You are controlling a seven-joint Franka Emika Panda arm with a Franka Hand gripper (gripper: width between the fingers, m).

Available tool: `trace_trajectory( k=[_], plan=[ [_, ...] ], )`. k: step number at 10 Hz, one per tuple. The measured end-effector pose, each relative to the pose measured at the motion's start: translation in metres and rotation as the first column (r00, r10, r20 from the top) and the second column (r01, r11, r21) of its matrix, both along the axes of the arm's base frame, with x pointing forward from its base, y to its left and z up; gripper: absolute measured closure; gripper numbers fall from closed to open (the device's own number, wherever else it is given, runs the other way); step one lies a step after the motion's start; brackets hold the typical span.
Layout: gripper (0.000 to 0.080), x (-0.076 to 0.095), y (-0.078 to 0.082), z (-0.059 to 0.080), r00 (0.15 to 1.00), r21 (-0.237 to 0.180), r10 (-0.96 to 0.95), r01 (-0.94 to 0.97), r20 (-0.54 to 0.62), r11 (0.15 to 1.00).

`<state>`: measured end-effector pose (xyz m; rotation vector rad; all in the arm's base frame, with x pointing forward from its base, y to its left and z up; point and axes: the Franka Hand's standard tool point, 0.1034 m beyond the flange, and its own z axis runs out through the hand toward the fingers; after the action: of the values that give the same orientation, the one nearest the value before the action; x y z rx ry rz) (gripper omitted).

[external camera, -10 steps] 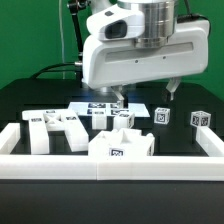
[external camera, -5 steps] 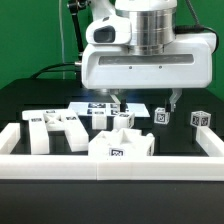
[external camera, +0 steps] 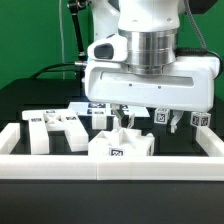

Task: Assemble chair

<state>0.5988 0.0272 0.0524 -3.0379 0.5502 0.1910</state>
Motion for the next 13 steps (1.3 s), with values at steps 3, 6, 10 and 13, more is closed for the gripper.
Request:
trace_trajectory(
  k=[3,6,10,13],
  plan=[
    [0.015,-0.001,0.001,-0.001,1.0,0.002,-0.001,0.001,-0.002,1.0],
    [0.015,-0.001,0.005,-0.016,1.0,0.001,0.004,-0.004,0.005,1.0],
    [0.015,-0.004,0.01,-0.036,1.0,0.001,0.026,-0.026,0.014,1.0],
    [0.0352,-0.004,0.009,-0.036,0.999,0.003,0.05,-0.05,0.016,0.999]
  ],
)
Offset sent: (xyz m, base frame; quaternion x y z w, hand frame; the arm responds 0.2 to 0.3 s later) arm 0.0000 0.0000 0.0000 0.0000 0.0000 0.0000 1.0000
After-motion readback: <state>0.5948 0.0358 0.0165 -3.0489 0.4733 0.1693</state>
